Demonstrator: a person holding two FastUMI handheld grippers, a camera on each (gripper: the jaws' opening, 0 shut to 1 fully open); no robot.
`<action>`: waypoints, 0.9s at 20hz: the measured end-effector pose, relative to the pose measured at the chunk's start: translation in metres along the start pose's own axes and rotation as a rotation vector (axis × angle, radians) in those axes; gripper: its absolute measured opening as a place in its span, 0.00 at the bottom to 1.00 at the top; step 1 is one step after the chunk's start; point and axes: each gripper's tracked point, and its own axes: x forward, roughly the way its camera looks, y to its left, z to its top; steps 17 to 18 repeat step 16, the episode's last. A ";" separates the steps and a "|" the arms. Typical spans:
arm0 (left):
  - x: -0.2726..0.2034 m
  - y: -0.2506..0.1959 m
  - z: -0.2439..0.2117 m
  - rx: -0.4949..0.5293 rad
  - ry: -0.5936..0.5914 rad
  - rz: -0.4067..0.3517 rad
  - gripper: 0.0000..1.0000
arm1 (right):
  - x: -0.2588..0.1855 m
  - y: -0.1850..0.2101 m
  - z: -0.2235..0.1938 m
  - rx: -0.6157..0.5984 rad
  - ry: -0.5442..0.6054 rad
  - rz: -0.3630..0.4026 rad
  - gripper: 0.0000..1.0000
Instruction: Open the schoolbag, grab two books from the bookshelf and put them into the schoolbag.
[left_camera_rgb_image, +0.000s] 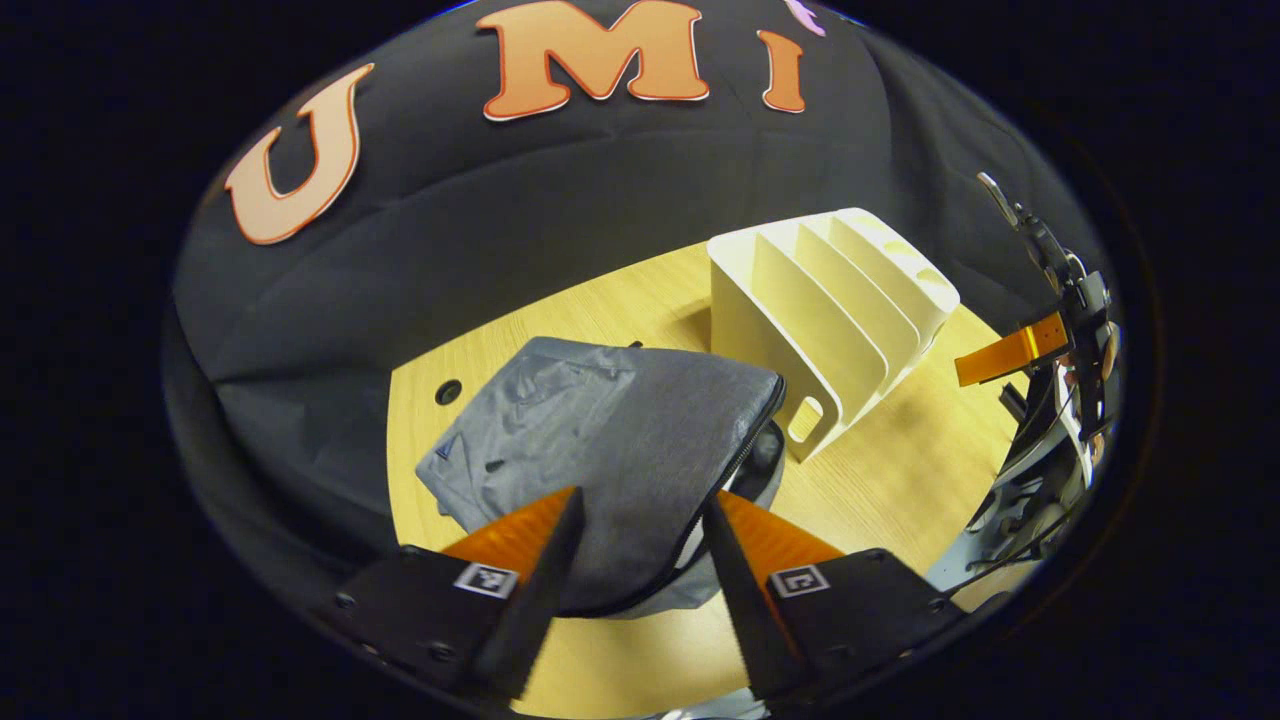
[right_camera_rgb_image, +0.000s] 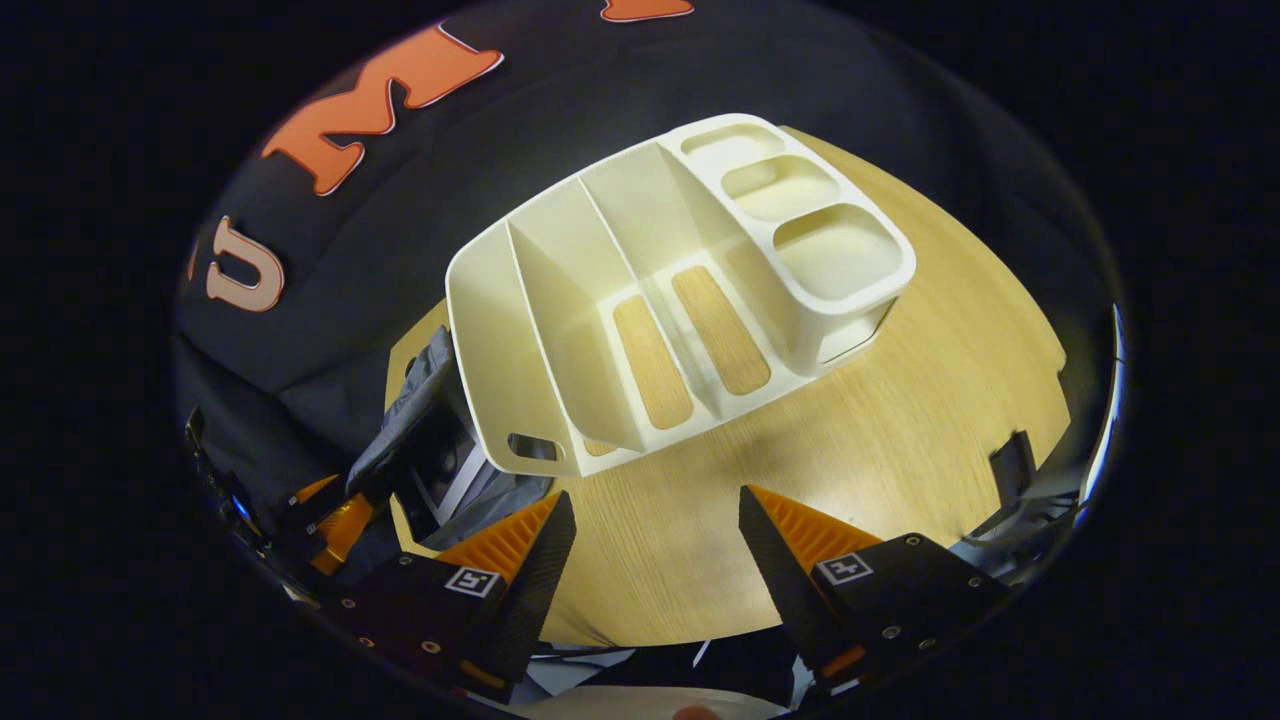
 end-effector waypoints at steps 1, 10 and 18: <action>0.001 -0.005 -0.002 -0.029 -0.011 0.027 0.86 | -0.007 -0.006 0.009 -0.034 -0.025 -0.008 0.99; -0.061 -0.012 0.096 -0.175 -0.416 0.255 0.98 | -0.120 -0.006 0.130 -0.278 -0.590 0.004 0.98; -0.095 -0.034 0.133 -0.162 -0.575 0.294 0.98 | -0.181 -0.013 0.156 -0.351 -0.874 0.027 0.97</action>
